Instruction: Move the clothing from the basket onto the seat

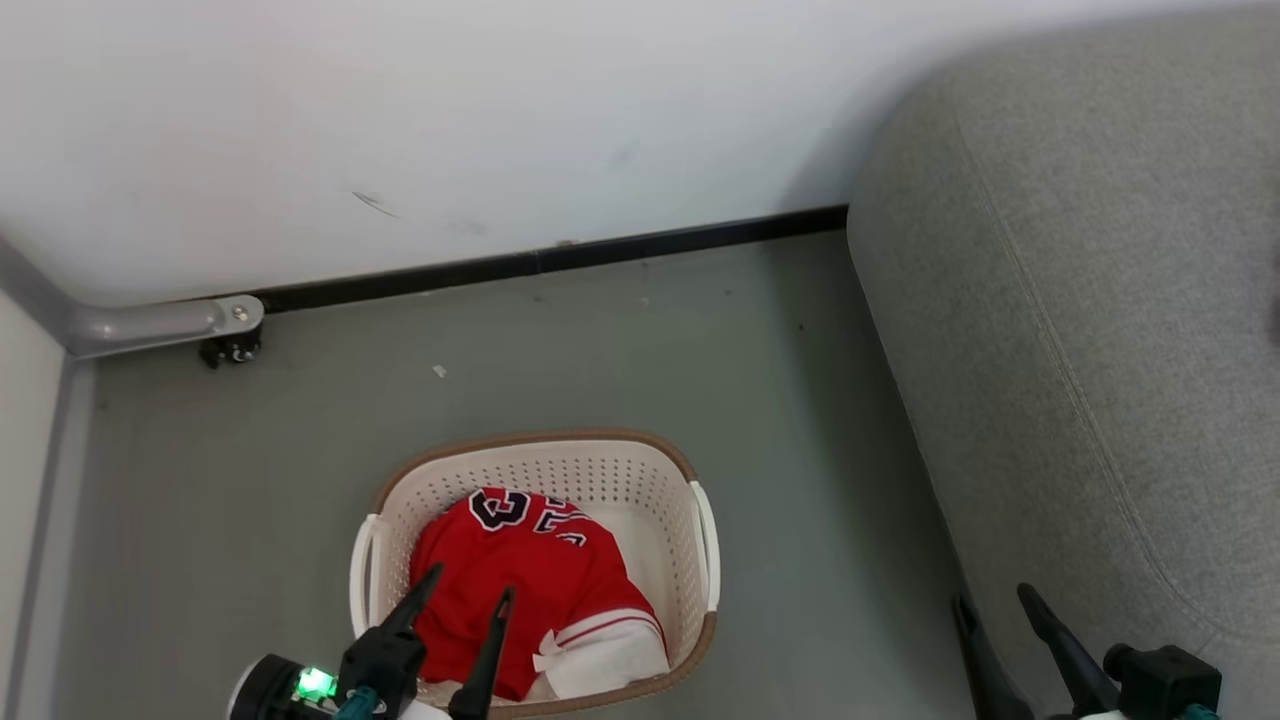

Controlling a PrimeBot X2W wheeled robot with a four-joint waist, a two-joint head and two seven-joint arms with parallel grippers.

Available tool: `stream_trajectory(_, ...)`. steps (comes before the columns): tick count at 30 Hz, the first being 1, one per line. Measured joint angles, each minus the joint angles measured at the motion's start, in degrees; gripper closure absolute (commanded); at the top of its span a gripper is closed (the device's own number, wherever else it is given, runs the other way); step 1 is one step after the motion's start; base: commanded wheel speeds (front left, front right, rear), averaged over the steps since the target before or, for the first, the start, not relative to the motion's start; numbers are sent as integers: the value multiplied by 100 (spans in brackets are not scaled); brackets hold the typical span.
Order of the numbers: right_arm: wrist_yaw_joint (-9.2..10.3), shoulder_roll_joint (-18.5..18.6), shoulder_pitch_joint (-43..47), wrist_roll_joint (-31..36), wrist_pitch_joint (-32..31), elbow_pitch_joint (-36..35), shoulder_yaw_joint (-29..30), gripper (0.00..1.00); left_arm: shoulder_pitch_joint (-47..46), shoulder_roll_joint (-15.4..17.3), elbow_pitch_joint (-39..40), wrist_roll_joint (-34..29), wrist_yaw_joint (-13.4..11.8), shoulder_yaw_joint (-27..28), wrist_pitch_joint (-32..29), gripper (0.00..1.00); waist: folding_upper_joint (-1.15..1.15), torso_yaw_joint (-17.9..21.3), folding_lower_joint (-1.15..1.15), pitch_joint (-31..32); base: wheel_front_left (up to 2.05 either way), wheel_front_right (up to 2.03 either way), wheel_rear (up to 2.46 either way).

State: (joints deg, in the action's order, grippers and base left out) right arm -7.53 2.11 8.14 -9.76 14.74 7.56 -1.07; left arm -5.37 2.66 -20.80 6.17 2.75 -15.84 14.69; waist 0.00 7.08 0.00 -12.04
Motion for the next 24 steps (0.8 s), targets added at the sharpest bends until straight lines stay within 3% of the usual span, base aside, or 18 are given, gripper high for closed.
stream_trajectory(24,0,-2,-639,-392,-2,-553,-744,0,-1625,681,-1614,-690,-107,18,-42,0,0,749,0,-1405,0,0,0)
